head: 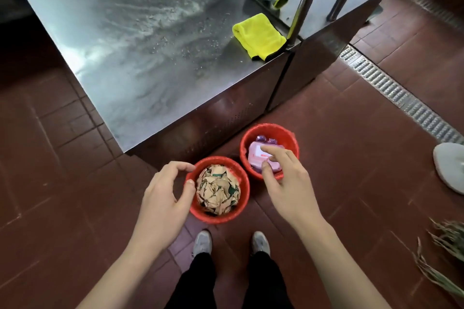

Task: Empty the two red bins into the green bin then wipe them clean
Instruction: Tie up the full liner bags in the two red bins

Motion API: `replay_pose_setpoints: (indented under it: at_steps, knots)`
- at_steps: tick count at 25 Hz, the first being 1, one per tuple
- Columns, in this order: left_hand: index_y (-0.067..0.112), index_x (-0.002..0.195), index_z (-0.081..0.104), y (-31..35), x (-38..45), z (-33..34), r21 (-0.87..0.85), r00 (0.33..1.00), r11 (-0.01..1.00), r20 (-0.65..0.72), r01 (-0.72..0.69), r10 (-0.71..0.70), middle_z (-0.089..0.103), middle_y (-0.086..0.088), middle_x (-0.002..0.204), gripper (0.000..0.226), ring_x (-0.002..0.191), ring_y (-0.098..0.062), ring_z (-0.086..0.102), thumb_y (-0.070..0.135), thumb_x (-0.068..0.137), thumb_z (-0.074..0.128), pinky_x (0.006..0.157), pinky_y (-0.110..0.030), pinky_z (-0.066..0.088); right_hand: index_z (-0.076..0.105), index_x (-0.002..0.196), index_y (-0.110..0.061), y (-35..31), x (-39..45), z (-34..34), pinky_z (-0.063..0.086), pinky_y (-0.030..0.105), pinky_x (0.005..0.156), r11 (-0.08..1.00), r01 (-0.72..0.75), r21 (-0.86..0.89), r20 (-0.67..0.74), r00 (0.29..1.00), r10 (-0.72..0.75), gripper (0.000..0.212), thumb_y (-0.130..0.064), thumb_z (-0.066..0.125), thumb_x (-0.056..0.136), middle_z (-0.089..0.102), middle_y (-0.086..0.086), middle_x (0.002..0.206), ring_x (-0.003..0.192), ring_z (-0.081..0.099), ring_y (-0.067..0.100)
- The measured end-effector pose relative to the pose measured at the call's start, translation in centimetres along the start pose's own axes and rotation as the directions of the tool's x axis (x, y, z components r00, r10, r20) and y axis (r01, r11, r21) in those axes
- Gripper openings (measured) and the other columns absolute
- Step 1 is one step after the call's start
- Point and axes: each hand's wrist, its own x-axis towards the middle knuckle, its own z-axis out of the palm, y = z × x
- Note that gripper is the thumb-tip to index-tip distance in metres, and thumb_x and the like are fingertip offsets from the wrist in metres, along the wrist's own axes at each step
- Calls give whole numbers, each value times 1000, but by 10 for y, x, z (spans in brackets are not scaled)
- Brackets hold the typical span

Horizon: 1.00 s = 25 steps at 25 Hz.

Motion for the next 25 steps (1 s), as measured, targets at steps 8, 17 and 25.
replay_pose_setpoints:
  at_steps: [8,17,25]
  knots:
    - [35,108,61,-1,-23,86,3,961,975,-169,224,-220,60,27,113,27,99,-3,57,12,94,62,81,-15,40,63,124,-27,82,43,6,43,23,93,991,131,12,217,967,-131,27,-25,57,98,59,-19,118,111,55,2]
    - [40,107,59,-48,-39,169,-32,921,945,-212,326,-325,64,27,110,26,63,8,46,17,94,61,71,-23,37,60,130,-30,184,45,59,51,38,96,988,150,30,372,916,-151,34,-25,57,96,59,-17,121,115,58,7]
    - [38,105,59,-183,-30,238,-3,926,940,-171,342,-338,63,26,109,22,112,-3,58,22,90,56,90,-31,44,59,131,-31,292,45,159,45,30,99,972,213,-99,433,889,-151,36,-24,58,96,59,-15,122,115,56,9]
